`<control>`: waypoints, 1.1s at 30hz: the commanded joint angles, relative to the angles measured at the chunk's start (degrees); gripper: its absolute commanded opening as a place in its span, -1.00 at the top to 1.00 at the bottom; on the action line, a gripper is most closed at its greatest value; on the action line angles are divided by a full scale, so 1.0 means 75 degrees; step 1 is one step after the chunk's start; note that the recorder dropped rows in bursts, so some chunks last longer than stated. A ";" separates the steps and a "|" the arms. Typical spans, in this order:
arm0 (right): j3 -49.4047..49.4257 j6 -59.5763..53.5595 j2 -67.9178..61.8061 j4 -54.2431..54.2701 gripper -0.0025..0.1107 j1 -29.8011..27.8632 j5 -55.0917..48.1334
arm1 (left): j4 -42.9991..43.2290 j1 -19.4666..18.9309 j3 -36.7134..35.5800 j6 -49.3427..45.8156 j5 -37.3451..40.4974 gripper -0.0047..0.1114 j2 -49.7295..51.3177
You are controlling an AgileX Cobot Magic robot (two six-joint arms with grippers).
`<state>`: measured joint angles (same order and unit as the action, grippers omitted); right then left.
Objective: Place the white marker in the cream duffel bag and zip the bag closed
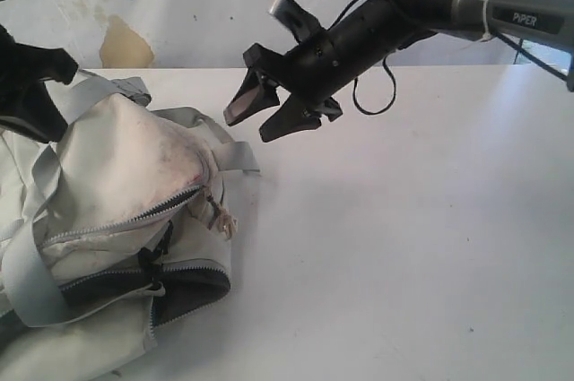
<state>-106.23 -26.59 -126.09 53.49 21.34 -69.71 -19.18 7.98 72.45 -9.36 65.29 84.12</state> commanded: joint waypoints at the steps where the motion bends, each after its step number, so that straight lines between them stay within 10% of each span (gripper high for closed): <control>1: -0.0051 -0.1076 -0.0083 0.0174 -0.11 0.0316 -0.0033 | -0.0072 0.0024 -0.0721 0.0079 -0.0598 0.78 -0.0772; 26: -0.0051 -0.2453 -0.1099 0.1119 0.05 0.1030 0.2910 | -0.0352 0.0024 -0.2037 0.0000 -0.0738 0.78 -0.1558; 33: -0.0051 -0.2145 -0.1172 0.0964 -0.30 0.1030 0.2910 | -0.0352 0.0024 -0.2037 0.0000 -0.0693 0.78 -0.1558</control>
<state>-106.23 -43.18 -134.82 61.58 28.99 -47.86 -21.22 7.98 57.45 -9.25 60.39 72.82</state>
